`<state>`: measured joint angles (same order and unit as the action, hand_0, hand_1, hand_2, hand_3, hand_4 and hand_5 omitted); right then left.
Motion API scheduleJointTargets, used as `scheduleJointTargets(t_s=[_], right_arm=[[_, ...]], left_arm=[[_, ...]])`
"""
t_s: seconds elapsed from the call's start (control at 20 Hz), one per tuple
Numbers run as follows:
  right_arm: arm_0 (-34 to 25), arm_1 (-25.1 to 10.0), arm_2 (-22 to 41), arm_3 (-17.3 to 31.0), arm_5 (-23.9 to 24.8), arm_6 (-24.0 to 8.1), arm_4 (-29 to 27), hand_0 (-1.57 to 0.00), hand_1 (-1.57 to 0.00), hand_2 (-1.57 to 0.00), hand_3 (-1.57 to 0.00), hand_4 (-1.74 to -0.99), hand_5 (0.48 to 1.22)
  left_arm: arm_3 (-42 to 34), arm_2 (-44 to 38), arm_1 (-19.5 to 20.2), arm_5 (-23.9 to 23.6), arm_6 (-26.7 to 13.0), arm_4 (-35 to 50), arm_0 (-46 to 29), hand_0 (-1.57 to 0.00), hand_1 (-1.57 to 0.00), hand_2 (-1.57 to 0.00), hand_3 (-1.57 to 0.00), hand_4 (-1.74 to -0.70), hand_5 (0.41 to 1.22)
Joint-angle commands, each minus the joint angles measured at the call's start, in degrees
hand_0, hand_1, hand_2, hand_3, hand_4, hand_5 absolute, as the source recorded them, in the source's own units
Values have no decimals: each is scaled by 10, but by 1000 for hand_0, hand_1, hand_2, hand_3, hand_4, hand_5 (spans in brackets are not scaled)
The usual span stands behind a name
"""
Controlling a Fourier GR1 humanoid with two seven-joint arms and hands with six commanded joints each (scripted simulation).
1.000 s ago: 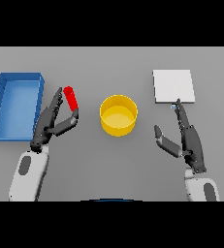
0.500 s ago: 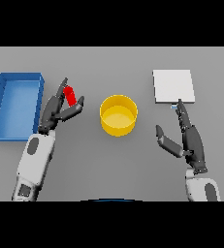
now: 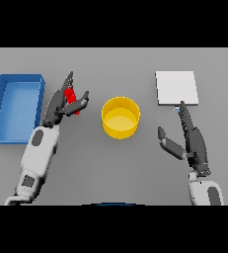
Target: Pick up the red beaker and tilt it to pour out 1 green nut into yellow bowl. Pick up the yellow bowl and place it on the metallic measuring scale.
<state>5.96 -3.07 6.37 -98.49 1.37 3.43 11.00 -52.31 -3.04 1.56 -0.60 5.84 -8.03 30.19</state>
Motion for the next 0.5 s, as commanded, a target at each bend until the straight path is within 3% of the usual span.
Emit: scheduleJointTargets(t_s=[0.0, 0.05, 0.1, 0.15, 0.25, 0.45], right_arm=[[2, -2, 0, -4, 1, 7, 2, 1, 1, 1, 1, -1295, 683], [-5, -2, -1, -1, 5, 5, 5, 1, 1, 1, 1, -1291, 684], [1, -4, -2, -4, 2, 10, 2, 1, 1, 1, 1, -1289, 684], [-6, -9, -8, 3, 2, 5, 0, 1, 1, 1, 1, -1286, 685], [-2, -9, -9, 1, -1, 15, -4, 1, 1, 1, 1, -1283, 683], [-8, 2, 1, 5, 1, 5, 3, 1, 1, 1, 1, -1293, 682]], left_arm=[[5, -3, -2, -6, 9, 0, 1, 1, 1, -30, -3, -1389, 752], [10, -9, -5, -9, 9, 5, 7, -81, -84, -122, -75, -1416, 770], [19, -16, -10, -16, 2, 11, 14, -253, -276, -307, -220, -1444, 795], [29, -20, -16, -26, 0, 10, 23, -458, -483, -501, -490, -1443, 881], [38, -17, -15, -53, 7, -8, 25, -859, -875, -886, -879, -1439, 1003], [44, -17, -27, -62, 38, -23, 26, -1279, -1286, -1290, -1288, -1447, 1132]])
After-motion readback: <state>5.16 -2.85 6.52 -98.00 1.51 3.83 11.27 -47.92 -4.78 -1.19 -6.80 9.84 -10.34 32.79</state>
